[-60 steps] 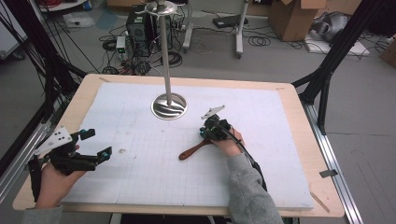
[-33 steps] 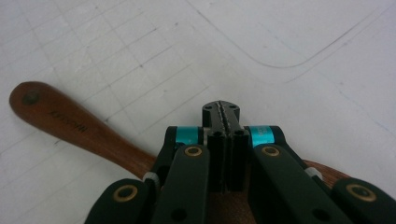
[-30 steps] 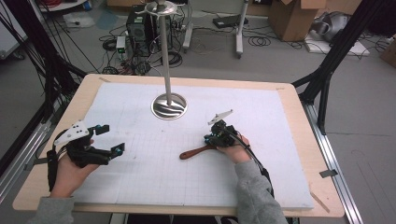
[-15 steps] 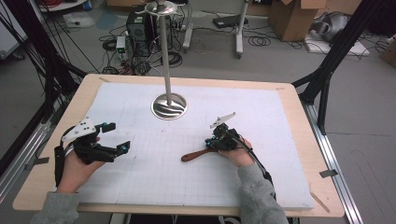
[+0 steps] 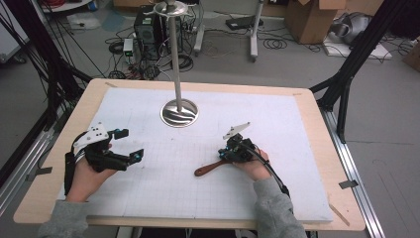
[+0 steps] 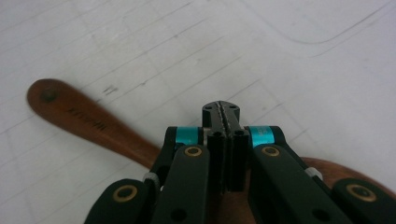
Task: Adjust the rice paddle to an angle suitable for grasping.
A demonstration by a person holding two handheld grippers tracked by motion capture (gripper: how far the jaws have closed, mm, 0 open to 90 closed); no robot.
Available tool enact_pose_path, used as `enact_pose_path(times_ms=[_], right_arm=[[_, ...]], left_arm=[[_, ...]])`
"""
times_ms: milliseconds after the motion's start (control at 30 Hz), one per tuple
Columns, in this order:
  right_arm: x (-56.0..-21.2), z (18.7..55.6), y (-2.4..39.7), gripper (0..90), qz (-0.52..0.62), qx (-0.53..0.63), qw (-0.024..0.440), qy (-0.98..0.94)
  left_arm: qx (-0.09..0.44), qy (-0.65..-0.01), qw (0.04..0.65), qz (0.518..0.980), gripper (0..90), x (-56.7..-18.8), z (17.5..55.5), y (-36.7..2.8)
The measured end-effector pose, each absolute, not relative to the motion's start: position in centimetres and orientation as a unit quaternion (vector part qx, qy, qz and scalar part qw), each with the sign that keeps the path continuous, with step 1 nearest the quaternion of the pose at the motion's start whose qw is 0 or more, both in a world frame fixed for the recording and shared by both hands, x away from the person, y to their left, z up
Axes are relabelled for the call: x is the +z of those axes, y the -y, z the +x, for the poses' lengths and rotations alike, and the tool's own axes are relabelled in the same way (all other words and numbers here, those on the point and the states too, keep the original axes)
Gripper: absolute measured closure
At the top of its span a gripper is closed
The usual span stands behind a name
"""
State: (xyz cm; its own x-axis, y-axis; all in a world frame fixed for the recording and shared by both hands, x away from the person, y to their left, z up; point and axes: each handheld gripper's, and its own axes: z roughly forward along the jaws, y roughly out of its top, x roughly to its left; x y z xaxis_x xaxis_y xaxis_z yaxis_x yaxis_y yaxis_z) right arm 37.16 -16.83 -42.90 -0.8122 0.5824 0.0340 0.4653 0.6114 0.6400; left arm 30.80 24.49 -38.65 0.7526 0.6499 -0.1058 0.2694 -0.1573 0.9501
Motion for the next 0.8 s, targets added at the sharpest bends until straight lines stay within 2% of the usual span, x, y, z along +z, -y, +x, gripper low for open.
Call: enact_pose_path(times_ms=[500,800], right_arm=[[-43.4,39.2,18.2,89.5,0.323,0.334,0.132,-0.875],[-43.5,39.6,18.8,89.6,0.334,0.335,0.132,-0.871]], left_arm=[[0.176,-0.324,0.564,0.738,1.7,-38.9,29.8,-25.8],[0.177,-0.327,0.564,0.738,1.7,-38.9,29.7,-26.1]])
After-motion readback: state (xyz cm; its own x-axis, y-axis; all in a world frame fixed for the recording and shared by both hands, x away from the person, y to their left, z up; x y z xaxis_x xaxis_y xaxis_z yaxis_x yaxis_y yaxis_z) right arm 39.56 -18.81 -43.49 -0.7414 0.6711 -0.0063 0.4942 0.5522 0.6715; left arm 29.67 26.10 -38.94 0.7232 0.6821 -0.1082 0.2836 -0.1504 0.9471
